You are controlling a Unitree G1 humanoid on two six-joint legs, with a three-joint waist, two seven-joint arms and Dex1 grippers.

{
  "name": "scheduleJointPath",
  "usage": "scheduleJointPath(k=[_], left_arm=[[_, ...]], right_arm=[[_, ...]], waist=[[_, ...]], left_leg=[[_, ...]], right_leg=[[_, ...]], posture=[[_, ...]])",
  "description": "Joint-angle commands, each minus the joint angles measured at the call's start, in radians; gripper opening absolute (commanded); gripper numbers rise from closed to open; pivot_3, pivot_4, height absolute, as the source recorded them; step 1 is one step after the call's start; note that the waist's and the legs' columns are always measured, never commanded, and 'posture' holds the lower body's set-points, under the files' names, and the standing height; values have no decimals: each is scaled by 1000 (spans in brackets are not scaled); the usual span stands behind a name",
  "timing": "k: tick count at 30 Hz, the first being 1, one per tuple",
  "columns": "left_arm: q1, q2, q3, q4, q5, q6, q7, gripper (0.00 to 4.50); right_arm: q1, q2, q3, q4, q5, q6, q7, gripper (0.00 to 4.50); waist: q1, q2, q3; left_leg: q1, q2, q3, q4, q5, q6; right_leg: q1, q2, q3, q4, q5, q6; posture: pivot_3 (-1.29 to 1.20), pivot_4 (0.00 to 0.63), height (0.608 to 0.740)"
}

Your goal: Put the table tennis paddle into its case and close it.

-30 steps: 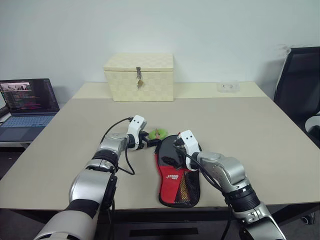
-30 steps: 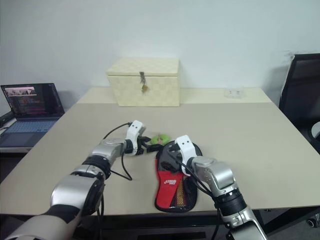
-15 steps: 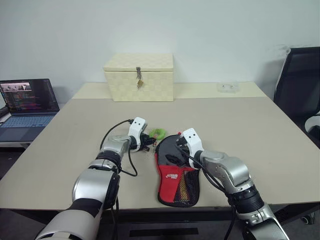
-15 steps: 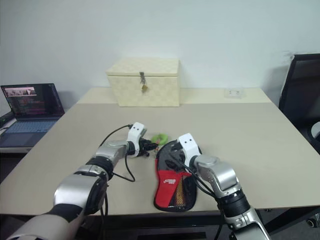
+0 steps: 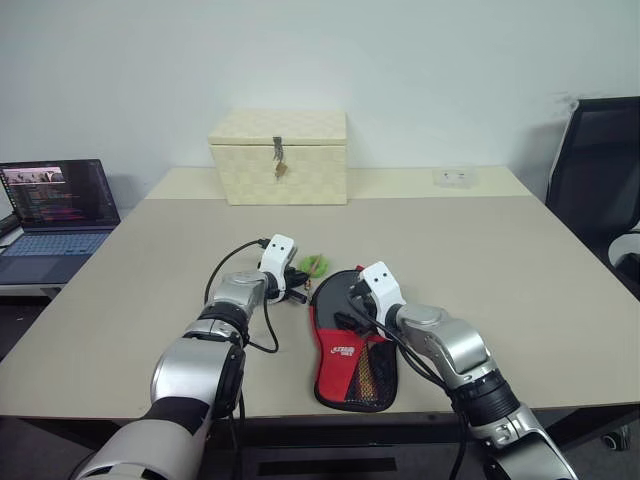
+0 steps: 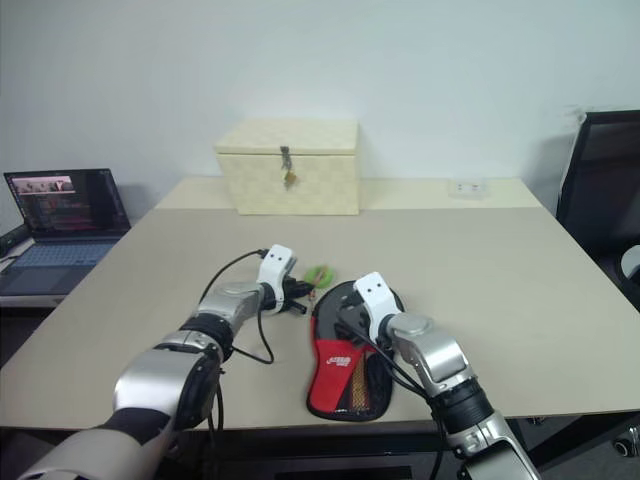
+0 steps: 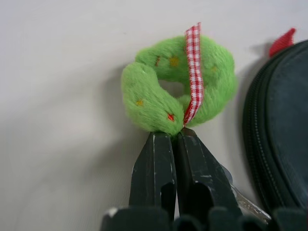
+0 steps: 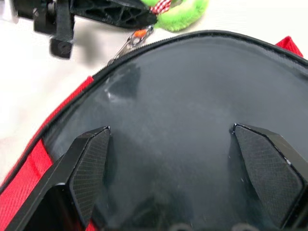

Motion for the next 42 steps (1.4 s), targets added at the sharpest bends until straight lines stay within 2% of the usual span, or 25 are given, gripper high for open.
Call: scheduleJointPath(k=[1, 10, 18, 27, 38, 40, 42], left_arm=[[-73, -35, -39, -3, 62, -61, 44, 22], [-191, -141, -126, 19, 198, -157, 116, 22], [-233, -225, -178, 26, 283, -232, 155, 22], [-251, -336, -272, 24, 376, -392, 90, 22], [-251, -402, -260, 22, 366, -427, 18, 22], [-229, -401, -259, 24, 360, -424, -53, 22], [-215, -401, -246, 23, 343, -418, -110, 530]], right_arm=[[63, -30, 46, -17, -7, 86, 29, 4500], [194, -98, 143, -185, -10, 180, 61, 4500], [257, -99, 177, -263, -18, 221, 47, 4500], [267, -78, 194, -274, -25, 228, 37, 4500], [251, -66, 171, -248, -35, 210, 39, 4500], [242, -55, 166, -235, -37, 205, 36, 4500], [234, -47, 166, -226, -39, 201, 36, 4500]], waist=[[2, -1, 0], [12, -3, -4], [17, -4, -6], [20, -4, -6], [19, -4, -6], [18, -4, -6], [15, -4, -7]], left_leg=[[0, 0, 0, 0, 0, 0], [0, -2, 1, 0, 0, 0], [1, -3, 1, -1, 0, 0], [1, -3, 0, -1, 0, 0], [2, -3, 0, -1, 0, 0], [2, -3, 0, -1, 0, 0], [3, -4, 0, -1, 0, 0]], right_leg=[[0, 0, 0, 0, 0, 0], [0, 0, 0, -1, 0, 0], [2, 1, 0, -3, 0, 1], [3, 1, 0, -4, 0, 1], [3, 2, 0, -4, -2, 4], [4, 2, 0, -4, -2, 4], [4, 2, 0, -4, -2, 4]], posture=[[0, 150, 740], [0, 150, 740], [0, 150, 740], [0, 150, 740], [0, 150, 740], [0, 150, 740], [0, 150, 740]])
